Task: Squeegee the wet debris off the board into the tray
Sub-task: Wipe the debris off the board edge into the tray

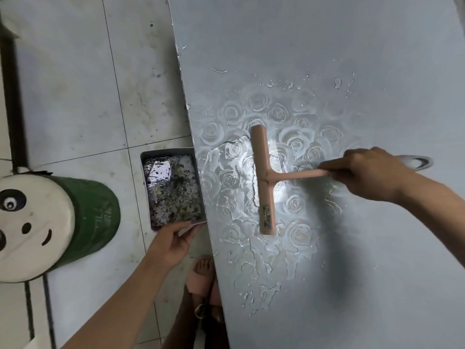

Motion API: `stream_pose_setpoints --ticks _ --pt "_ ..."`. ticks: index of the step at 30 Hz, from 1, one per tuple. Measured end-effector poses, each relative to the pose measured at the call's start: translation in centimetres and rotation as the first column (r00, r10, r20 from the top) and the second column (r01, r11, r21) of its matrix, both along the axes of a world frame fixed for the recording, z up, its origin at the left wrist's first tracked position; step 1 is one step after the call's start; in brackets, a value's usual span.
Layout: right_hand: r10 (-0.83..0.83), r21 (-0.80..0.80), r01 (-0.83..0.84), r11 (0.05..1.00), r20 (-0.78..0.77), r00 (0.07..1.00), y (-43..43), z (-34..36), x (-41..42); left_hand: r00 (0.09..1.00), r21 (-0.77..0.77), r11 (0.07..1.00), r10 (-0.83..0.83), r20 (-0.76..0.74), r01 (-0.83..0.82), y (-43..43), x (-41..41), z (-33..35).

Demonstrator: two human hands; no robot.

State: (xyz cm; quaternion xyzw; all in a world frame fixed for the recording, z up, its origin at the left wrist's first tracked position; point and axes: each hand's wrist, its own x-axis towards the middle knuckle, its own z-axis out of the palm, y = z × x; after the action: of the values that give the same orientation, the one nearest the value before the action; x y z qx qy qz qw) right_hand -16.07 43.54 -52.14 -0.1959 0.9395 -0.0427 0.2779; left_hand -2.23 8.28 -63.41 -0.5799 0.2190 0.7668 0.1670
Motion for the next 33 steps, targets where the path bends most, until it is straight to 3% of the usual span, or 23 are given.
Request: stream_pose_setpoints --ticks 6,10,14,23,28,33 --pt "0.104 -0.033 -0.108 0.994 -0.085 0.991 -4.1 -0.9 -0.4 0.999 -0.013 1.0 0.02 0.025 -0.02 -0.1 0.4 -0.5" --pt "0.026 -0.079 -0.034 0.996 -0.094 0.995 -1.4 0.5 0.0 0.998 -0.029 0.999 0.024 0.052 -0.023 -0.2 0.3 -0.7" --pt "0.016 0.004 -0.016 1.0 -0.077 0.997 -0.6 0.6 1.0 0.999 -0.029 0.999 0.028 0.041 -0.027 0.0 0.3 -0.7" --pt "0.141 -0.008 -0.145 0.989 -0.19 0.972 -7.3 -1.0 0.5 0.998 -0.013 1.0 0.028 0.052 -0.027 0.1 0.2 -0.4" --pt "0.064 -0.031 -0.068 0.997 -0.111 0.992 -3.2 0.8 -1.3 0.998 -0.007 1.0 0.0 0.063 0.001 0.0 0.1 -0.1" --pt "0.137 0.014 -0.136 0.991 -0.079 0.987 -6.3 -0.5 -0.4 0.999 -0.01 1.0 0.005 0.05 -0.004 0.1 0.1 0.1"
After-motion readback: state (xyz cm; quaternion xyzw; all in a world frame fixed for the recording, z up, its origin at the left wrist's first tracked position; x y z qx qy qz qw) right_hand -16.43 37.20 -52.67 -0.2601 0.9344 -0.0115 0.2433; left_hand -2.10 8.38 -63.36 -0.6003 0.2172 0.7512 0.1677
